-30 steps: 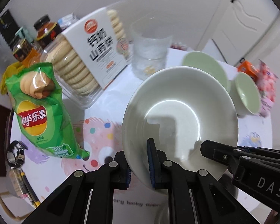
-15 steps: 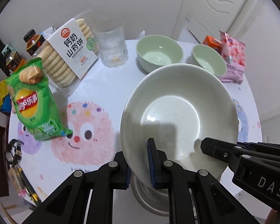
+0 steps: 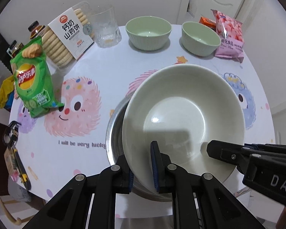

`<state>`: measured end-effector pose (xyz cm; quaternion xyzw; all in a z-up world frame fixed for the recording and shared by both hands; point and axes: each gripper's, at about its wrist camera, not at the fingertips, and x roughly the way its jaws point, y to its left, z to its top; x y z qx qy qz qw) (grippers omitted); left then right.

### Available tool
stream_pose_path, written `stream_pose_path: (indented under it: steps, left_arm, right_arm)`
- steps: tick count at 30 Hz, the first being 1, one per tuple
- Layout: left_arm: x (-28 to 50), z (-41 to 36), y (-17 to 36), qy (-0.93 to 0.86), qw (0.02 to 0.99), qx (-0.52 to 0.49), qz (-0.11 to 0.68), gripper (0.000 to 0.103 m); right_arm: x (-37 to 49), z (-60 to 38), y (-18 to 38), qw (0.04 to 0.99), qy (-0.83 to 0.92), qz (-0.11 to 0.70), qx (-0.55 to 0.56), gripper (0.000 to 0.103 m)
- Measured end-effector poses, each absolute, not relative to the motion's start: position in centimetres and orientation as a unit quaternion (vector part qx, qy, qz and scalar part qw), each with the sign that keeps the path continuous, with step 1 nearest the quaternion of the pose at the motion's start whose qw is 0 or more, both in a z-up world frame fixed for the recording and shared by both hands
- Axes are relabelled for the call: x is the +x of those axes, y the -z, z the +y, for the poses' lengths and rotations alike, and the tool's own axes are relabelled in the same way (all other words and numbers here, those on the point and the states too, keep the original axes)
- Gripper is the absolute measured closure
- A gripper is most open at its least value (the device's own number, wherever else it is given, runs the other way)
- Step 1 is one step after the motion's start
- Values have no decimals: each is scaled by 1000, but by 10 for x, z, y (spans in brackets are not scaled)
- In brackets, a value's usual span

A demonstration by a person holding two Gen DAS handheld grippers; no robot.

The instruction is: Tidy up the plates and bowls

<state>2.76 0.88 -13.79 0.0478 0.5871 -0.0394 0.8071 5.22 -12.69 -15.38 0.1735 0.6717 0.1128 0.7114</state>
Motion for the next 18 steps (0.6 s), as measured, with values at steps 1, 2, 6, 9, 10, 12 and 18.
stream_pose_path:
  steps: [1, 2, 6, 9, 10, 12, 18]
  left_arm:
    - [26, 9, 140, 38, 806, 47, 589, 88]
    - [25, 9, 141, 38, 804, 45, 592, 88]
    - [20, 8, 146, 43, 803, 41, 594, 88]
    - [21, 7, 150, 45, 800, 38, 597, 88]
    - [22, 7, 151, 45, 801, 39, 596, 88]
    - [24, 7, 154, 46, 800, 42, 597, 88]
    - [33, 7, 173, 52, 791, 44, 608, 88]
  right_arm:
    - [50, -126, 155, 712, -113, 672, 169, 89]
    - [49, -126, 157, 711, -113, 674, 165, 89]
    - [43, -128, 162, 709, -112, 677, 161, 89]
    - [42, -129, 164, 708, -109, 679, 159, 89]
    - [43, -128, 165, 708, -107, 680, 157, 89]
    - [45, -127, 168, 709, -106, 680, 154, 89]
    - [53, -123, 186, 704, -98, 689, 141, 89]
